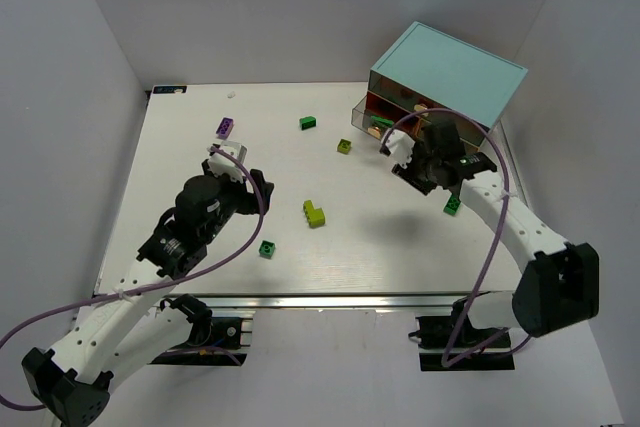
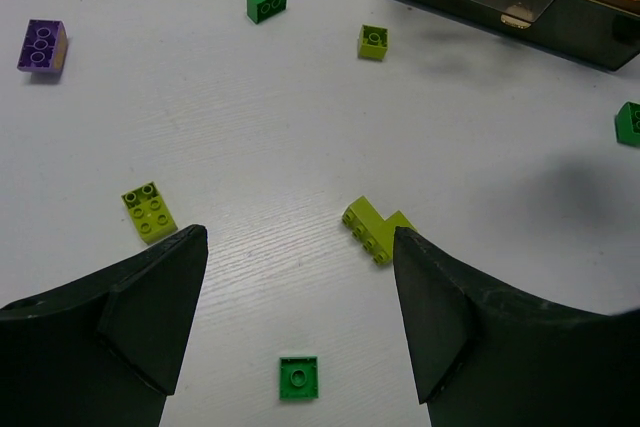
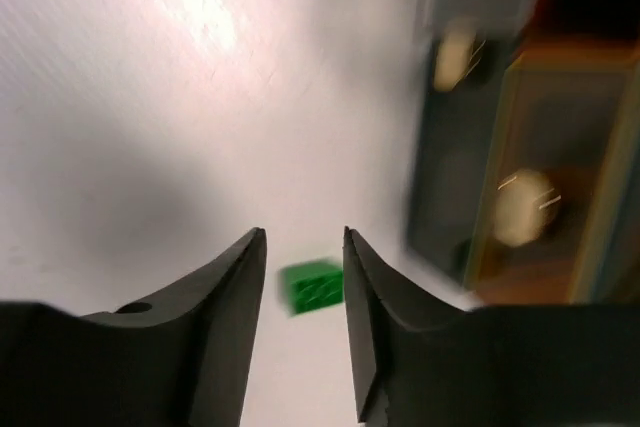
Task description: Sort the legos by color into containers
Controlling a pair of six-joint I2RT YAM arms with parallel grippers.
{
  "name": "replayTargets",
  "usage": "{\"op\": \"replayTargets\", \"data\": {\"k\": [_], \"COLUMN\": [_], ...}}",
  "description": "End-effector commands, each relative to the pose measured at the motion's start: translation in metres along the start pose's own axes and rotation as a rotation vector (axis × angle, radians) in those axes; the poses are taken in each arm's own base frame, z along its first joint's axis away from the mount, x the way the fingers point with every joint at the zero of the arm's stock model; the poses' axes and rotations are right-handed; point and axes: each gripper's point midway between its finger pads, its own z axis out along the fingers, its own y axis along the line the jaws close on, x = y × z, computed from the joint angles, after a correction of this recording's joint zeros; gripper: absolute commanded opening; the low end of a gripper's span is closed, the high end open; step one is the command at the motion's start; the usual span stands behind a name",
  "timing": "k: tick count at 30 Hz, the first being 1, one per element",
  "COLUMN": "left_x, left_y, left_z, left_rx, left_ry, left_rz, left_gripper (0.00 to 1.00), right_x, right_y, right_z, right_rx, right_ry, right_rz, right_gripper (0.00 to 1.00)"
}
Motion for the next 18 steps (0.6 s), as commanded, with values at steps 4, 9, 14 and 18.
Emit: {"op": "replayTargets", "data": {"k": [4, 9, 14, 18], "left_x": [-0.005, -0.008, -0.01, -0.011], "left_y": [-0.002, -0.003, -0.004, -0.005], "left_z": [-0.005, -0.008, -0.009, -0.01], "left_rx": [0.021, 0.027, 0.035, 0.038], "left_ry": [-0.025, -0.041, -0.044, -0.049], "left_rz": [-0.007, -0.011, -0.013, -0.016], "left_gripper": [0.84, 0.84, 0.84, 0.84], "right_x": [0.053, 0.089, 0.118, 0.138], "right_y": [0.024, 0.014, 0.0, -0.005], "right_z": [-0.012, -0.006, -0.001, 0.007], "right_rx": [0.087, 0.291, 0.45, 0.498], "right_ry": [0.155, 0.23, 0.309, 0.361], "right_rz": [0.405, 0.579, 0.704, 0.789], "right_gripper": [0.83, 0.89, 0.83, 0.79]}}
